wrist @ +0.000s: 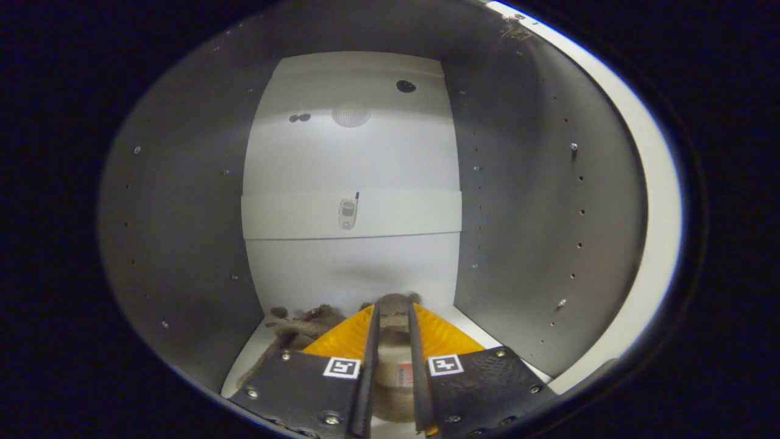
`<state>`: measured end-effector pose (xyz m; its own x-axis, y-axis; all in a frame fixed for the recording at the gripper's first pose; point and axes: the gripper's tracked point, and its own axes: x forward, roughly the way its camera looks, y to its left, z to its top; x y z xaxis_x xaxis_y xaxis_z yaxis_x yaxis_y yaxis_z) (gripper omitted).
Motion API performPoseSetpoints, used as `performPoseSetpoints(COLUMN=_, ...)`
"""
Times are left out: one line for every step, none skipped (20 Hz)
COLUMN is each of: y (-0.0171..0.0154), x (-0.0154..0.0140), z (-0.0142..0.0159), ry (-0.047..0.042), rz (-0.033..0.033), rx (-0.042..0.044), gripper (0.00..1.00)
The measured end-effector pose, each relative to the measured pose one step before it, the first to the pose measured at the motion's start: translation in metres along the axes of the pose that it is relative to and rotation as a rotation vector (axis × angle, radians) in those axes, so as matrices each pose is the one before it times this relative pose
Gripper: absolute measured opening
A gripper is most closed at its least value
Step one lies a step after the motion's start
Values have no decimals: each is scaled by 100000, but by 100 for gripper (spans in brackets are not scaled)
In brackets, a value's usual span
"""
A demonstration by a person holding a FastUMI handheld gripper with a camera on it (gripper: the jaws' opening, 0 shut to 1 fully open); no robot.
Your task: Open the shoe cabinet door, grab the shoes and put them into the shoe cabinet, then close the shoe cabinet door.
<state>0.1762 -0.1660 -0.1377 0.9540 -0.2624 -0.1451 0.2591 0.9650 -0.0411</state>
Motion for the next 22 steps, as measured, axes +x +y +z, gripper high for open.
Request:
performPoseSetpoints(y=30, x=-84, z=-78, ry=409, rz=-431, rx=-299, gripper=38)
performPoseSetpoints(y=169, x=-39, z=-63, ry=-207, rz=869, rx=-267, gripper=51)
performPoseSetpoints(y=224, x=-543, z=130, ry=312, rz=-63, rx=-467, gripper=63)
performPoseSetpoints(y=24, x=-507, z=24, ry=332, rz=-130, rx=-517, gripper=76)
performPoseSetpoints(y=-42, x=-584, z=13, ry=346, rz=-405, rx=-836, gripper=88)
performPoseSetpoints(y=1, x=-719, z=96, ry=128, rz=140, rx=-743, gripper=88)
performPoseSetpoints(y=263, x=-820, z=161, ry=-237, rz=927, rx=-10, gripper=88)
performPoseSetpoints(y=23, x=-882, z=254, ry=-387, rz=546, rx=189, gripper=88)
performPoseSetpoints(y=-191, x=-1112, z=284, ry=-372, rz=-194, rx=-140, gripper=88)
performPoseSetpoints(y=-335, x=-1215, z=318, ry=-387, rz=-493, rx=-655, gripper=89)
performPoseSetpoints(y=-243, x=-1460, z=516, ry=-804, rz=-355, rx=-691, gripper=91)
performPoseSetpoints(y=-333, x=-1549, z=571, ry=-1309, rz=-173, rx=-599, gripper=93)
performPoseSetpoints(y=-380, x=-1449, z=561, ry=-1078, rz=-273, rx=-303, gripper=96)
performPoseSetpoints(y=-390, x=-1533, z=510, ry=-1016, rz=-75, rx=201, gripper=96)
performPoseSetpoints(y=-426, x=-1569, z=451, ry=-678, rz=292, rx=431, gripper=96)
performPoseSetpoints(y=-370, x=-1650, z=392, ry=-607, rz=649, rx=522, gripper=96)
performPoseSetpoints(y=-397, x=-1571, z=294, ry=-238, rz=670, rx=223, gripper=96)
performPoseSetpoints(y=-410, x=-1635, z=270, ry=-70, rz=705, rx=-422, gripper=96)
performPoseSetpoints(y=-497, x=-1564, z=136, ry=-33, rz=943, rx=-797, gripper=96)
performPoseSetpoints(y=-346, x=-1602, z=198, ry=376, rz=1488, rx=-920, gripper=96)
performPoseSetpoints(y=-369, x=-1476, z=4, ry=208, rz=1670, rx=-700, gripper=96)
performPoseSetpoints(y=-322, x=-1535, z=71, ry=232, rz=1889, rx=-332, gripper=96)
